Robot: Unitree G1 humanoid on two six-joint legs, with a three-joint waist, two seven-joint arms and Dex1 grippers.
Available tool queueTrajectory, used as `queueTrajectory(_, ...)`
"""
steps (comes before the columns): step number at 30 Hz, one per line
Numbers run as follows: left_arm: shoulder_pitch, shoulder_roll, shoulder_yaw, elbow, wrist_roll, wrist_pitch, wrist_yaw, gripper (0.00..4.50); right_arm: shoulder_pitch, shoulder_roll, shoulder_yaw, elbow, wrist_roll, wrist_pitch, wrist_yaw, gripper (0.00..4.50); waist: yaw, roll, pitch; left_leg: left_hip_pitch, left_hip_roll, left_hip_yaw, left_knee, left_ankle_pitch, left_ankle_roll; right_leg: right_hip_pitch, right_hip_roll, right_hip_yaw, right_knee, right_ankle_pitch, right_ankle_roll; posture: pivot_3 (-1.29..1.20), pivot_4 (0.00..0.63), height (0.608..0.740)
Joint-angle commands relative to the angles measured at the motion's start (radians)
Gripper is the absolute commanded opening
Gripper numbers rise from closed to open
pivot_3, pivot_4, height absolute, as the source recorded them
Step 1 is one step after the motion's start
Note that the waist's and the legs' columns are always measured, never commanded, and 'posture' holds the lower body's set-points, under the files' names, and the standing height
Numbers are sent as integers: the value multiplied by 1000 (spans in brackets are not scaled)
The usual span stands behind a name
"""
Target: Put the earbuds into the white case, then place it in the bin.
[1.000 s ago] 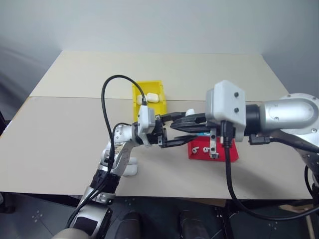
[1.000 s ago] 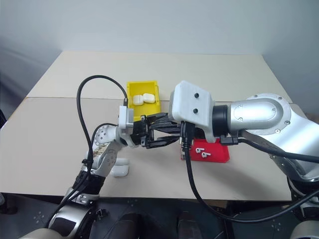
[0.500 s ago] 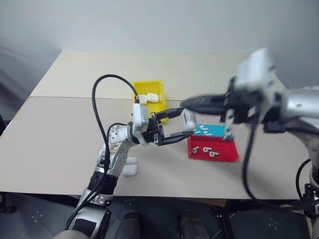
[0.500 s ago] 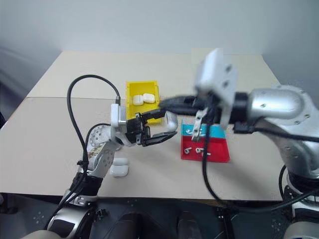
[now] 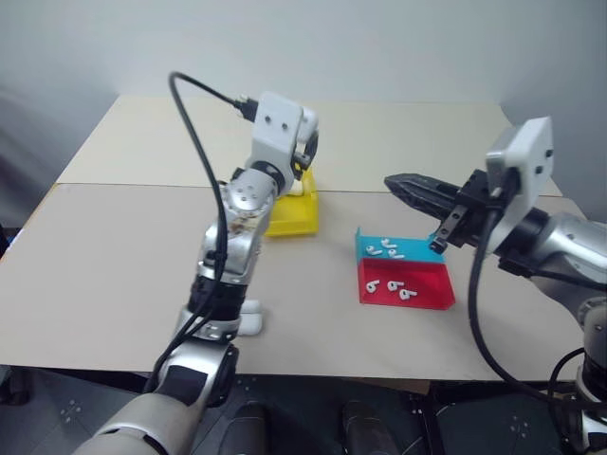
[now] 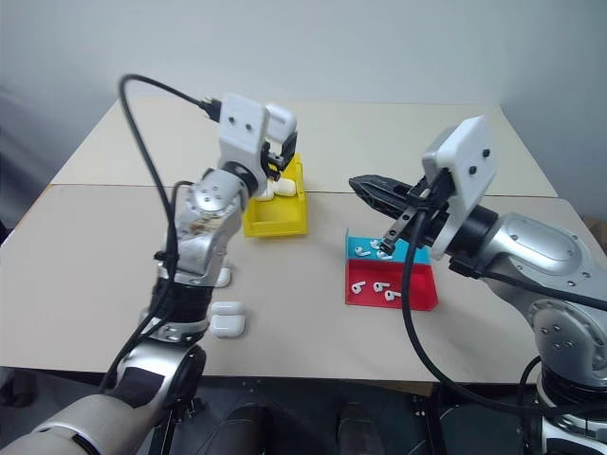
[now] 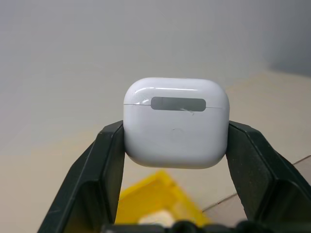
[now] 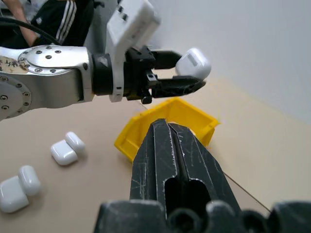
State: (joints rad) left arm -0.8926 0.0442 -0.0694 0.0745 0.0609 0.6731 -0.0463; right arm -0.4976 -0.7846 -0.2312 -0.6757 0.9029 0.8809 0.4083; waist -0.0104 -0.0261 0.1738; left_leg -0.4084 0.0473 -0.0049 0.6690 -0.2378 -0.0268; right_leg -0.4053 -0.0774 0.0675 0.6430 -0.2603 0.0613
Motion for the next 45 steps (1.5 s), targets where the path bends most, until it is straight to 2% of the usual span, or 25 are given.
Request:
queueTrajectory(1, -25, -19, -33, -13, 48, 88, 47, 2798, -15, -3, 13, 10, -41, -30, 1, 32, -2, 0, 0, 0, 0, 0, 0, 0, 0, 0, 0, 0, 0, 0, 0, 0, 150, 740)
queueTrajectory(5, -43, -26, -36, 45, 57, 153, 61, 2798, -9, -1, 46, 18, -81, -25, 2, 32, -2, 0, 0, 0, 0, 0, 0, 0, 0, 0, 0, 0, 1, 0, 0, 0, 150, 740)
queueTrajectory(10, -67, -22, -9, 98, 40, 165, 59, 4438, 7, -9, 56, 3, -103, -17, 9, 0, -2, 0, 0, 0, 0, 0, 0, 0, 0, 0, 0, 0, 1, 0, 0, 0, 150, 740)
queueTrajectory(14, -62, -13, -33, 60, 37, 108, 27, 4477, 17, -19, 52, -6, -116, -9, 12, 0, -1, 0, 0, 0, 0, 0, 0, 0, 0, 0, 0, 0, 1, 0, 0, 0, 150, 740)
queueTrajectory(18, -9, -23, 58, -49, -131, 15, -122, 4477, 26, -39, 49, -14, -130, -21, 38, 0, 0, 0, 0, 0, 0, 0, 0, 0, 0, 0, 0, 0, 1, 0, 0, 0, 150, 740)
queueTrajectory(21, 58, 24, 86, -158, -246, -28, -275, 4477, 60, -62, 20, -25, -142, -47, 80, 0, -4, 0, 0, 0, 0, 0, 0, 0, 0, 0, 0, 0, 1, 0, 0, 0, 150, 740)
queueTrajectory(25, 200, 219, 80, -321, -343, -54, -518, 4477, 246, -159, -81, -42, -206, -202, 306, 0, -8, 0, 0, 1, 0, 0, -1, 0, 0, 0, 0, 0, 2, 0, 0, 0, 150, 740)
queueTrajectory(28, 334, 398, 167, -412, -504, -28, -741, 4477, 395, -242, -178, -1, -242, -297, 513, 0, -7, 0, 0, 3, 1, 1, 0, 0, 0, 1, 0, 1, 2, 0, 0, 0, 150, 740)
queueTrajectory(31, 452, 550, 240, -439, -603, -26, -896, 4477, 532, -296, -272, 50, -318, -427, 695, 0, -6, 0, 0, 4, 1, 2, 0, 0, 0, 2, 0, 1, 1, 0, 0, 0, 150, 740)
queueTrajectory(35, 624, 740, 367, -461, -705, -38, -1088, 4477, 624, -327, -378, 174, -424, -547, 804, 0, -5, 0, 0, 5, 1, 2, 0, 0, 0, 3, 0, 1, 1, 0, 0, 0, 150, 740)
queueTrajectory(40, 777, 875, 504, -451, -742, -52, -1189, 4477, 672, -337, -451, 253, -471, -604, 881, 0, -5, 0, 0, 6, 2, 3, -1, 0, 0, 3, 0, 1, 1, -1, -1, 0, 150, 740)
queueTrajectory(45, 825, 904, 590, -485, -771, -41, -1146, 4477, 683, -330, -451, 250, -462, -607, 905, 0, -3, 0, 0, 6, 2, 3, -1, 0, 0, 4, 0, 1, 1, -1, -1, 0, 150, 740)
